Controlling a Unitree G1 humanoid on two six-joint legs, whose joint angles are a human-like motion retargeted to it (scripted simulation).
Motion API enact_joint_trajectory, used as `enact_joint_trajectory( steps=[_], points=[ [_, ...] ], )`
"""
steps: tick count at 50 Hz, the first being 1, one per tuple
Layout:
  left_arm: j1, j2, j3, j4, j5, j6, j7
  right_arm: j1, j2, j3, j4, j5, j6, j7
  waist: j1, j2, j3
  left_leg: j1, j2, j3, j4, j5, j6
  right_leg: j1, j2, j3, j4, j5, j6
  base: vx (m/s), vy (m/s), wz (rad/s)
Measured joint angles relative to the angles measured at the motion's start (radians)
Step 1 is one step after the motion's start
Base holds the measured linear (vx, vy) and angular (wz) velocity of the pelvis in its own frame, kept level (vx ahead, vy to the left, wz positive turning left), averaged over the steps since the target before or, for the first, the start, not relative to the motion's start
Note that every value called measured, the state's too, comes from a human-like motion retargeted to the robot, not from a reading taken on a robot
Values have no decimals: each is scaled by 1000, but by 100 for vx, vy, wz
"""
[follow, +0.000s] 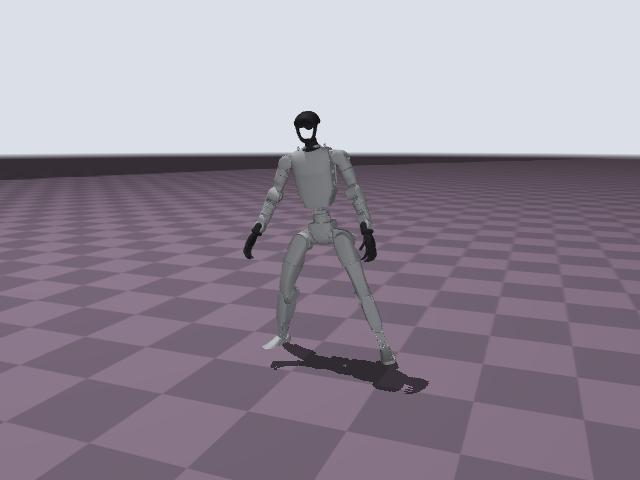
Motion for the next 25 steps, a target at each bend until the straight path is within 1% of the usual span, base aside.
enact_joint_trajectory(
  steps=[2, 3, 5, 8, 12, 15, 17, 18, 20, 22, 23, 24, 25],
  points=[
    [12, -16, 17, 18, 16, 25, -25, -19, 4, 8, 1, 7, 7, 12, -6, 4, 4, -5, 4, 51, -1, 11, 27, -4, 30, 2, -5, -2, -2, -2, -56, 9],
    [6, -25, 31, 25, 37, 41, -32, -38, 3, -6, 1, -3, 16, 29, -4, 10, 10, 22, -17, 67, -78, 43, 66, 30, 57, 0, -87, 35, 0, -4, -54, 4],
    [9, -43, 27, 30, 65, 59, -73, -55, 4, -11, -10, 6, 25, 56, -4, 8, 30, 43, -62, 72, -107, 18, 91, 63, 77, -10, -138, 58, 0, -1, -47, -2],
    [17, -52, -3, 15, 80, 66, -130, -43, 16, -16, -37, 31, 35, 85, 34, -7, 39, 38, -148, 6, -78, -36, 100, 83, 96, -7, -178, 74, 2, 2, -37, -29],
    [29, -59, -13, -11, 19, 68, -142, -24, 38, -4, -46, 45, 40, 90, 108, -21, 33, 29, -269, -82, -73, -80, 99, 80, 136, 20, -216, 92, -5, 3, -27, -51],
    [34, -75, 2, -13, -19, 76, -147, -35, 53, 1, -23, 13, 43, 90, 127, -20, 22, 29, -349, -92, -101, -109, 97, 75, 175, 32, -226, 98, -7, 3, -21, -30],
    [33, -83, 11, -8, -29, 82, -176, -46, 68, 0, -3, -17, 46, 102, 128, -15, 13, 32, -386, -99, -135, -121, 94, 78, 212, 34, -233, 99, -10, 4, -19, -18],
    [33, -84, 14, -7, -26, 81, -195, -49, 77, 5, 4, -24, 44, 111, 126, -13, 10, 32, -397, -105, -144, -129, 91, 78, 231, 32, -228, 94, -13, 6, -18, -12],
    [50, -80, 21, -3, 65, 47, -215, -41, 102, 65, 3, 73, 1, 114, 100, -16, 9, 6, -386, -100, -54, -193, 56, 66, 260, 10, -137, 35, -27, 7, -19, -5],
    [49, -69, 30, -17, 25, 44, -233, -46, 127, 94, -4, 37, 4, 123, 87, -33, 5, 18, -369, -108, -94, -169, 77, 66, 299, 24, -148, 34, -32, 2, -21, -20],
    [39, -59, 33, -28, -42, 52, -243, -56, 141, 92, -7, -27, 16, 121, 80, -45, 4, 34, -361, -120, -152, -134, 103, 74, 321, 40, -188, 53, -30, -1, -21, -25],
    [34, -46, 28, -34, -62, 45, -242, -58, 157, 106, -16, -43, 11, 114, 70, -60, 6, 44, -349, -120, -169, -124, 104, 57, 332, 47, -158, 41, -27, -1, -21, -26],
    [32, -30, 19, -36, -60, 31, -236, -55, 174, 128, -28, -35, -3, 105, 59, -78, 9, 50, -336, -114, -166, -127, 93, 28, 338, 50, -92, 15, -23, 1, -20, -2]
  ],
)
